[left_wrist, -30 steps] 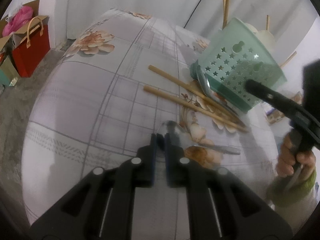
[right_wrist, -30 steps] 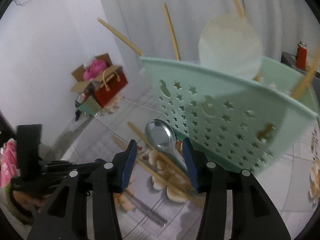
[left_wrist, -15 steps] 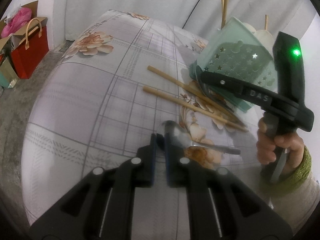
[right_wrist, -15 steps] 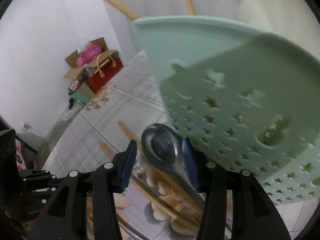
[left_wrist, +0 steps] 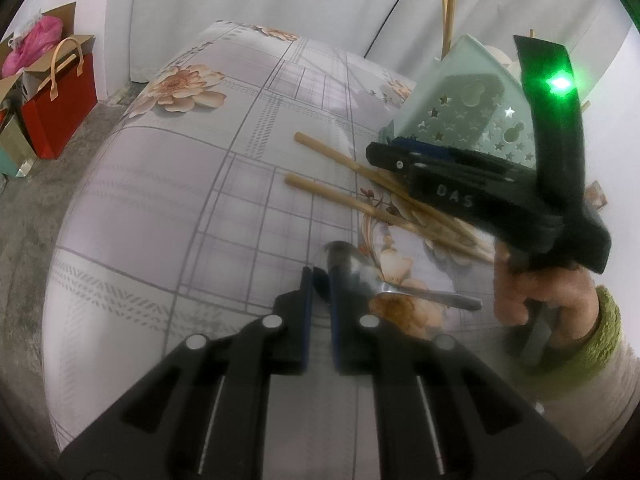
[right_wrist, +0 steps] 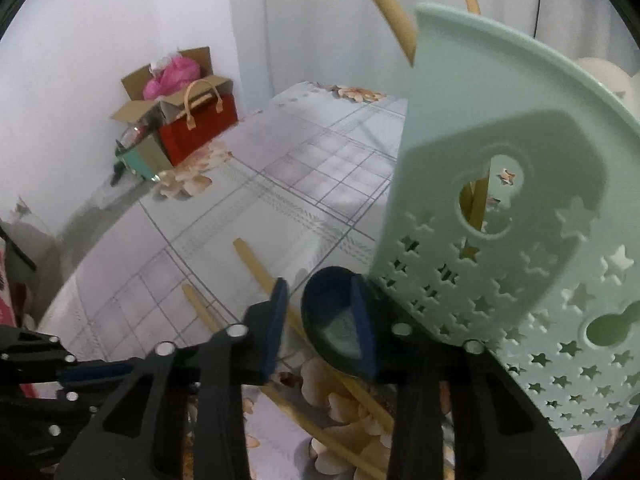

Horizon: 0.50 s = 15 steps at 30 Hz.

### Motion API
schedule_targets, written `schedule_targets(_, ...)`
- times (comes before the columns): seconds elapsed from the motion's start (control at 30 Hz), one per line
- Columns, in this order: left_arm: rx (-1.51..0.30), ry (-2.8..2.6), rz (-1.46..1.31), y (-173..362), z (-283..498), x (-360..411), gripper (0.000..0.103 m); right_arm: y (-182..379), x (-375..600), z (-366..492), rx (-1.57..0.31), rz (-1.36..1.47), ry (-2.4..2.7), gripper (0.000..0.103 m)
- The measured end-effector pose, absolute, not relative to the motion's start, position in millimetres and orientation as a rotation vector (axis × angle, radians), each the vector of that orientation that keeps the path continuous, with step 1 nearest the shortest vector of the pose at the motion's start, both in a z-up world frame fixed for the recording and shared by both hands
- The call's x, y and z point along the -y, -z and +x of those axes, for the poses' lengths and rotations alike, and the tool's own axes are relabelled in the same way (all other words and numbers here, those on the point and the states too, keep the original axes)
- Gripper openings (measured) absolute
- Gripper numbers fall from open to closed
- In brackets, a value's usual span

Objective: Organize utensils
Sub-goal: 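Grasp a steel spoon with the left tool while the right tool grasps another spoon, then lift the spoon toward the caddy with the left tool while the right tool lifts its spoon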

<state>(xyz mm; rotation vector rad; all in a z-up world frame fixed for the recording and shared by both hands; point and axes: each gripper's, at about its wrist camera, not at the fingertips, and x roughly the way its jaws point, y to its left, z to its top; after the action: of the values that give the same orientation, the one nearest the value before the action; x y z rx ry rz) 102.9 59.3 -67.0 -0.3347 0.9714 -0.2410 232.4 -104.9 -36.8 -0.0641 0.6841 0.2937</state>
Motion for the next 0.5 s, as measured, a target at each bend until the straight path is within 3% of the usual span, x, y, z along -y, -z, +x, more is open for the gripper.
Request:
schedule_targets(0.23,-0.967,0.241,-0.332,66.5,102.4,-59.8,0.006,34.6,104.8,223.5,-0.65,-0.103,-0.263,0.007)
schedule_targets(0.5,-0.96,0.239,-0.334,67.1,101.9,-60.1,0.006,12.2,124.7,198.8,-0.584,-0.037,-0.281,0.003)
